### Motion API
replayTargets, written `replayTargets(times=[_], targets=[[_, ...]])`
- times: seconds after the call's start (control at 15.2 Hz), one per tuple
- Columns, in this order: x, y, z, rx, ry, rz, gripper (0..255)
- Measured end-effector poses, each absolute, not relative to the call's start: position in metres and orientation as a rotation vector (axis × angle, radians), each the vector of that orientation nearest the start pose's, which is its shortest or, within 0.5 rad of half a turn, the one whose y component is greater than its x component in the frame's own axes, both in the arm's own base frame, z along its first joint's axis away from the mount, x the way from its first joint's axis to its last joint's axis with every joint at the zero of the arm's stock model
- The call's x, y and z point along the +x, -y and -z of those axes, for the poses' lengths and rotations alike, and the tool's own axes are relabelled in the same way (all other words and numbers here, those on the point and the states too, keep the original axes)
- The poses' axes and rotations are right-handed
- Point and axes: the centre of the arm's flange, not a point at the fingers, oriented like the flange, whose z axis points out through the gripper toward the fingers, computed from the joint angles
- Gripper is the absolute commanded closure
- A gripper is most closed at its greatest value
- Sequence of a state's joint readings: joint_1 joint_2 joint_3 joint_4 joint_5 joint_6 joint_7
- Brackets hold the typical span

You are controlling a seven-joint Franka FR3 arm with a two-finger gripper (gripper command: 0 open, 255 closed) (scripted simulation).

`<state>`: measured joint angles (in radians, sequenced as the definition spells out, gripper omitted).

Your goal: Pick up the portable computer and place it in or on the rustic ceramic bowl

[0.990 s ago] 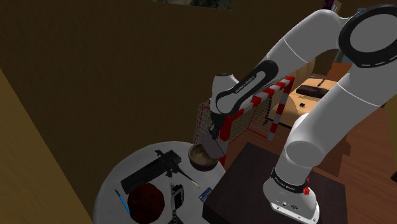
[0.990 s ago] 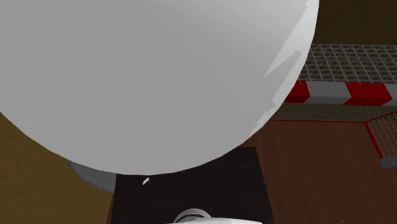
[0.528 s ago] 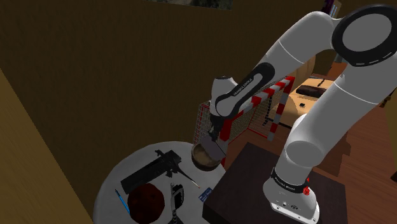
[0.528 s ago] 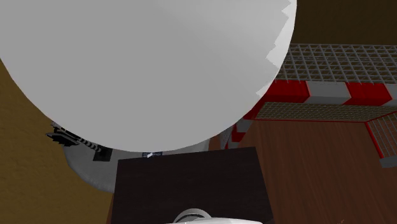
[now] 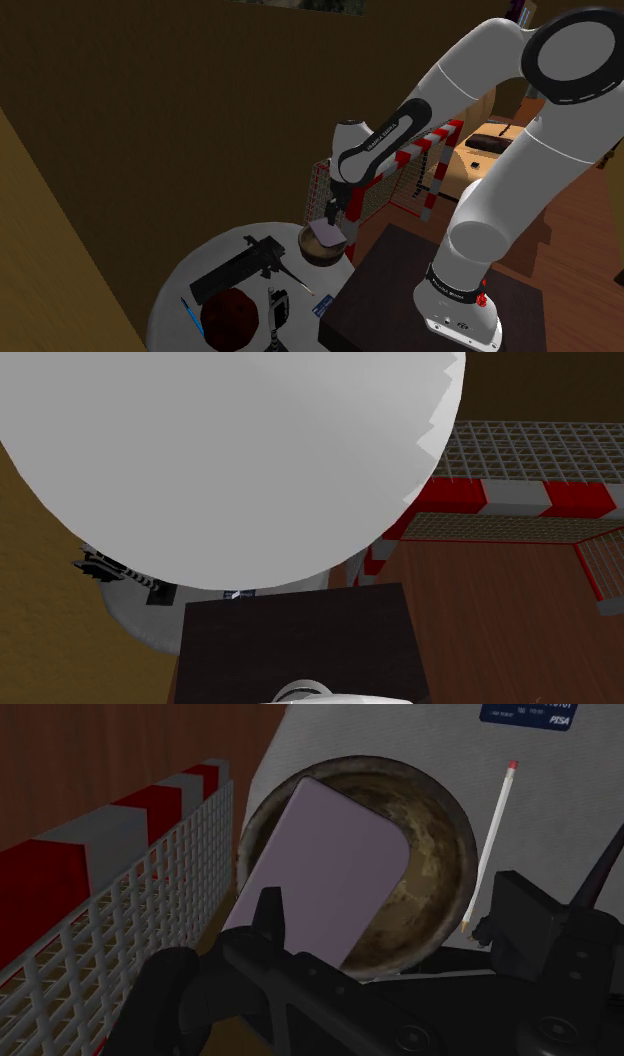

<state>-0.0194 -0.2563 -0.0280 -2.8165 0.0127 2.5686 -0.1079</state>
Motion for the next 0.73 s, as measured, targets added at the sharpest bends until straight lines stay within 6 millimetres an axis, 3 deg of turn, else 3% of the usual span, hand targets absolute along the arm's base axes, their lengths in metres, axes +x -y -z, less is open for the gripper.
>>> replayTargets(times=[0.33, 0.73], targets=[[0.368, 0.018, -0.322, -3.127, 0.079, 0.017, 0], [0.367, 0.018, -0.328, -3.127, 0.079, 0.015, 0]])
